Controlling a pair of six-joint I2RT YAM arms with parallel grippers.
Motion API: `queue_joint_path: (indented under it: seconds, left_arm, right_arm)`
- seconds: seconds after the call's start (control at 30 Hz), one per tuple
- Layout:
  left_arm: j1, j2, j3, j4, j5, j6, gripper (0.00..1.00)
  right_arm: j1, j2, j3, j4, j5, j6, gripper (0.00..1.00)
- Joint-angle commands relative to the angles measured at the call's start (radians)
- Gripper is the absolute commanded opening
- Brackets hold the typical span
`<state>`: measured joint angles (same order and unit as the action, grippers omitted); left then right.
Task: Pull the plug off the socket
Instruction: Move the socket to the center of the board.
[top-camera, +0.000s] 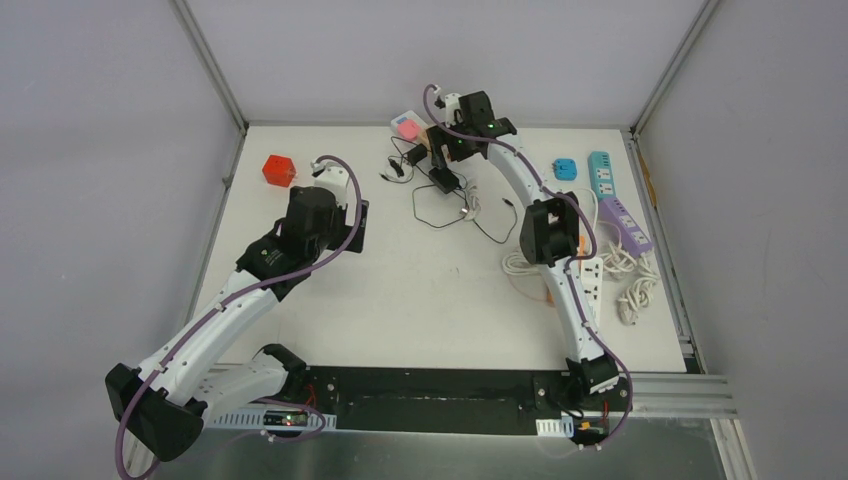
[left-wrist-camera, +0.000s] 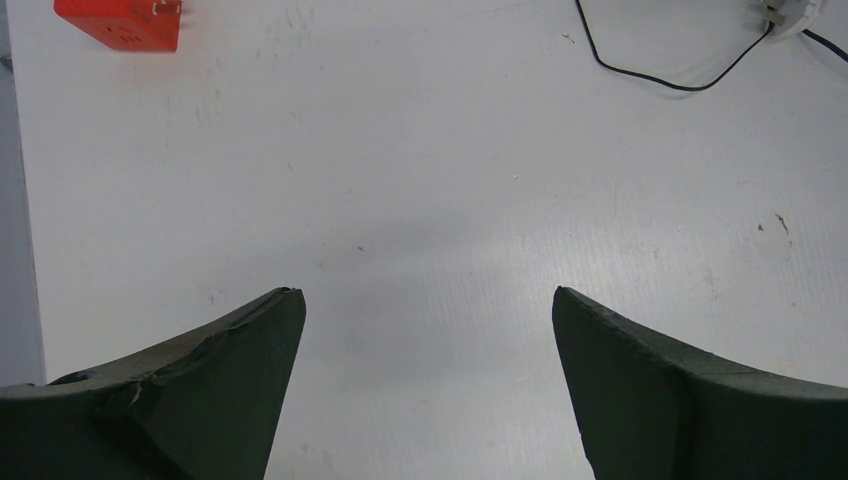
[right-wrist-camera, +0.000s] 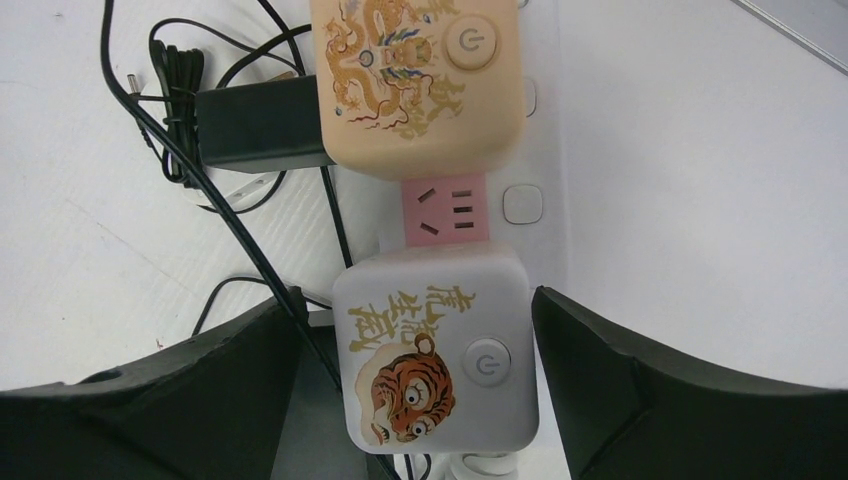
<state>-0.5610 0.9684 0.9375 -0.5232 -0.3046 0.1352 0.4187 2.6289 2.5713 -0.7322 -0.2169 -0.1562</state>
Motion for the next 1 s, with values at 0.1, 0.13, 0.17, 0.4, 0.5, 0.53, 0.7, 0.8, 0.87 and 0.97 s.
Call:
queue_joint_path:
  seconds: [0.1,0.13,0.17,0.4,0.5,0.53,0.7,0.8,0.87,0.97]
  left_arm:
    - [0.015,-0.002,0.000,0.034,0.016,0.003,0.99]
    - [0.015,-0.002,0.001,0.034,0.017,0.003,0.99]
    - [0.015,-0.002,0.001,0.034,0.018,0.003,0.99]
    - [0.016,-0.007,0.001,0.035,0.022,0.003,0.99]
    - [0.016,-0.008,0.001,0.035,0.025,0.003,0.99]
    - [0.016,-0.008,0.000,0.035,0.025,0.003,0.99]
    - [0.016,-0.007,0.000,0.034,0.027,0.003,0.99]
    - [0.016,-0.007,0.000,0.035,0.027,0.003,0.99]
    - [0.016,-0.007,0.001,0.034,0.027,0.003,0.99]
    - [0.018,-0.006,0.002,0.035,0.030,0.003,0.99]
  right_arm:
    - [0.005,0.014,0.058,0.001,0.007,-0.022,0.77]
    - [0.006,0.013,0.059,-0.001,0.005,-0.022,0.74]
    - [0.007,0.012,0.059,-0.001,0.004,-0.023,0.70]
    - [0.008,-0.001,0.059,-0.007,-0.012,-0.008,0.56]
    - [0.006,-0.010,0.063,-0.007,-0.029,0.014,0.60]
    - [0.005,-0.012,0.066,-0.006,-0.038,0.027,0.63]
    - [0.004,-0.016,0.070,0.003,-0.052,0.061,0.69]
    - [0.005,-0.017,0.068,0.002,-0.056,0.056,0.57]
    - [0.006,-0.019,0.067,-0.006,-0.069,0.035,0.40]
    - [0.009,-0.027,0.060,-0.018,-0.098,0.015,0.24]
